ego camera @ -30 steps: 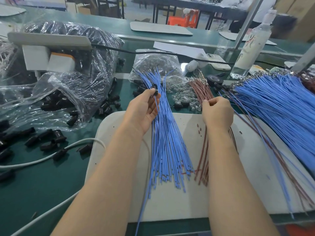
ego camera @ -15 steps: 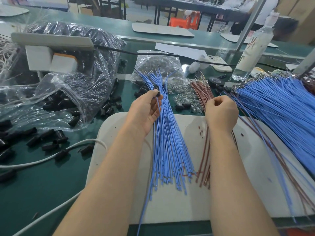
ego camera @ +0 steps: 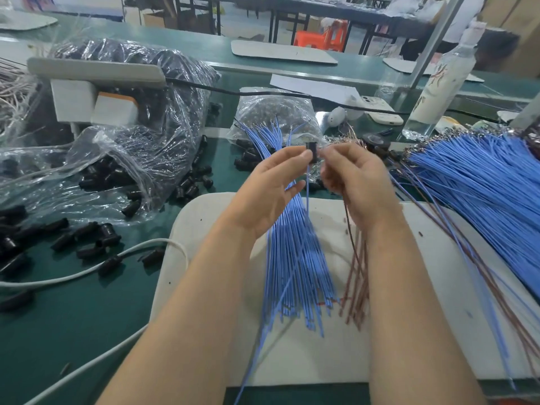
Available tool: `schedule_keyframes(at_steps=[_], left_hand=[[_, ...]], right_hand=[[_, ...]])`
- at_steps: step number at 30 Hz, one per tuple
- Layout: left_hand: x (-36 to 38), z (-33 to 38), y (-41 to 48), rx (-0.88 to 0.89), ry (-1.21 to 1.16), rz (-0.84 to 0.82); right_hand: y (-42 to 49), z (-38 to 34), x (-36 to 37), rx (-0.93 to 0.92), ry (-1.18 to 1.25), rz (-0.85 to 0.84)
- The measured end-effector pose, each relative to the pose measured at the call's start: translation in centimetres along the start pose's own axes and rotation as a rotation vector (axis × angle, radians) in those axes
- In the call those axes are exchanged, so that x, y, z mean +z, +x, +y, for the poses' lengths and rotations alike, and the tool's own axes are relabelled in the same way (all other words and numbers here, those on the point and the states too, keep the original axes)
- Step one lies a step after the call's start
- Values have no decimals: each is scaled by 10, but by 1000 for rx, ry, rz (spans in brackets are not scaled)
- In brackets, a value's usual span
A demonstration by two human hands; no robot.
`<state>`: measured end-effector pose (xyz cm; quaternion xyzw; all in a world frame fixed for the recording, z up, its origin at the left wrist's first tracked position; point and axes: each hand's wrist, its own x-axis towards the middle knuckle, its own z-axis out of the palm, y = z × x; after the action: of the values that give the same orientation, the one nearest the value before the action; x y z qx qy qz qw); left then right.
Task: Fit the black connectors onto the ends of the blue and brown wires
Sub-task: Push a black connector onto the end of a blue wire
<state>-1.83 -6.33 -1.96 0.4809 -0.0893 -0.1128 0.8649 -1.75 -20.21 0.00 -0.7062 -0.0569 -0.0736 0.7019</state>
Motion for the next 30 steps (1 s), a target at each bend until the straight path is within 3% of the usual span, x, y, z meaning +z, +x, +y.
schedule_keyframes(at_steps=[2, 5, 7, 9, 11, 15, 18, 21, 24, 28, 30], left_hand=[[-1, 0, 2, 62, 9, 50], [-8, 5, 6, 157, -44, 261], [-15, 8, 8, 183, -101, 380], [-20, 10, 8, 183, -200, 389], [-20, 10, 7, 146, -238, 305], [-10, 4, 3, -2, -51, 59], [-3, -3, 0, -127, 105, -87], [-1, -7, -1, -160, 156, -125], [-2, -5, 0, -91, 138, -67], [-5, -5, 3, -30, 150, 50], [-6, -6, 5, -18, 191, 108]], right_hand=[[-3, 1, 6, 38, -140, -141], [-5, 1, 3, 134, -278, -350], [-8, 0, -1, 203, -295, -496], [-10, -2, -2, 227, -268, -547], [-9, -5, -1, 201, -182, -401], [0, -6, -5, 105, 324, 263], [3, -2, -7, 35, 419, 493], [6, 1, -6, -17, 443, 544], [8, 4, -3, -4, 440, 433], [6, 12, 9, 52, 11, 175], [7, 16, 12, 23, -101, 193]])
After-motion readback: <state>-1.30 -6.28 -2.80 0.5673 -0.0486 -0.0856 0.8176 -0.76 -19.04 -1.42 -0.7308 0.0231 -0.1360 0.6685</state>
